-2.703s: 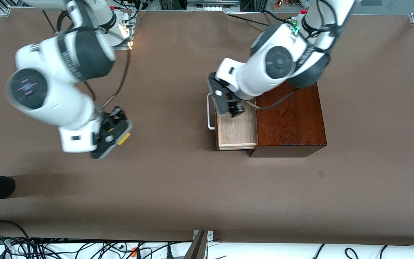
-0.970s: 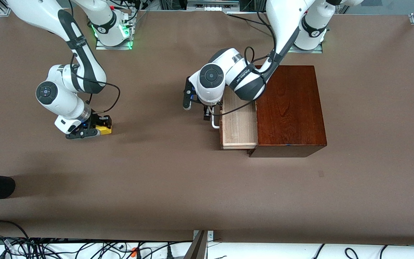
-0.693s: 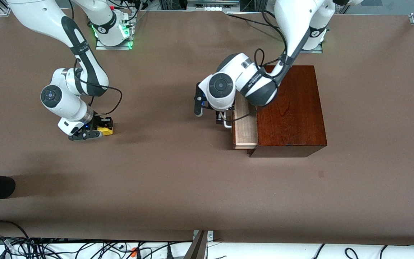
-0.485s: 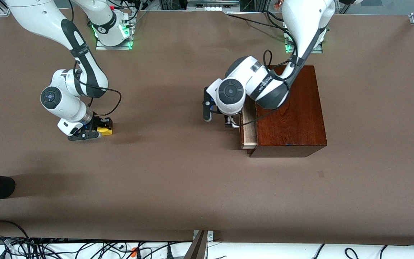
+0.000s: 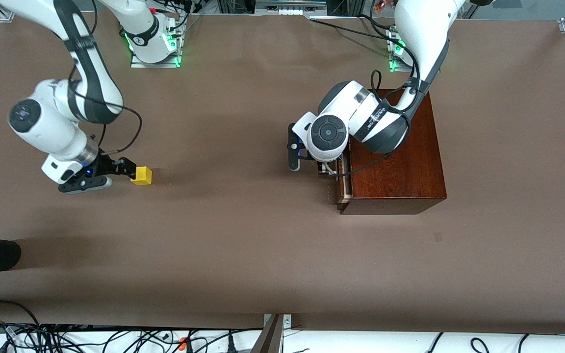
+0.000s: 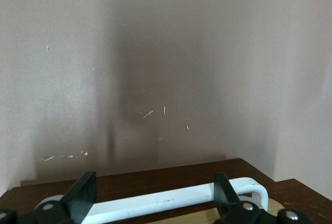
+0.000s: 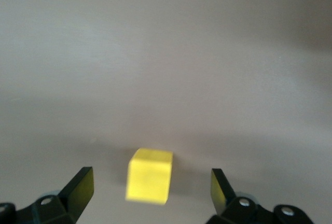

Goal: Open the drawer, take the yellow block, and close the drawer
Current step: 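Push the drawer shut with the left gripper while the right gripper places the block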

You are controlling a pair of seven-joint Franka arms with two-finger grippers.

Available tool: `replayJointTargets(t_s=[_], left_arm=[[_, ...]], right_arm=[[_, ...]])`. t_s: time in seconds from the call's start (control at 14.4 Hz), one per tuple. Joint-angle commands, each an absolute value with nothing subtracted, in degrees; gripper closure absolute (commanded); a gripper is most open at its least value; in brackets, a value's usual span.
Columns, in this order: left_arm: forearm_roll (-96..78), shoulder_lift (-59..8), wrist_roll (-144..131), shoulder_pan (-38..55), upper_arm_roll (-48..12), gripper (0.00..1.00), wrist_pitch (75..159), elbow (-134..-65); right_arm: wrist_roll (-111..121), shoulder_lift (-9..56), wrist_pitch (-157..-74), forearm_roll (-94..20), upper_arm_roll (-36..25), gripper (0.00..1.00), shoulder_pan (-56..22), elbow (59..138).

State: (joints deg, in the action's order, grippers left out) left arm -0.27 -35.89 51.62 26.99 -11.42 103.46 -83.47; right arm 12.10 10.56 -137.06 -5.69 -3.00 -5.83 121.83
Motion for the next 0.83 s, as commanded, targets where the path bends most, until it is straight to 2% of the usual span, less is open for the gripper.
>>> replayJointTargets(t_s=[0.0, 0.35, 0.55, 0.76], left_arm=[[5.7, -33.93, 52.38, 24.53, -10.72, 0.0, 101.25, -84.02], [7.03, -33.22, 52.29, 24.52, -10.63, 0.0, 100.37, -84.02], [6.42, -32.96, 51.68, 23.73, -11.16, 0.0, 100.28, -83.85], [2.4, -29.02, 51.42, 23.64, -11.25, 0.0, 99.06, -82.97]], right_arm=[[10.57, 3.88, -127.21, -6.59, -1.85, 0.0, -4.83, 119.38], [4.66, 3.78, -110.42, -5.63, -1.49, 0.0, -5.1, 105.32], [4.92, 4.4, -104.34, -4.14, -1.67, 0.0, -5.1, 99.59], [4.75, 4.66, -100.73, -1.16, -1.41, 0.0, -5.27, 96.08]])
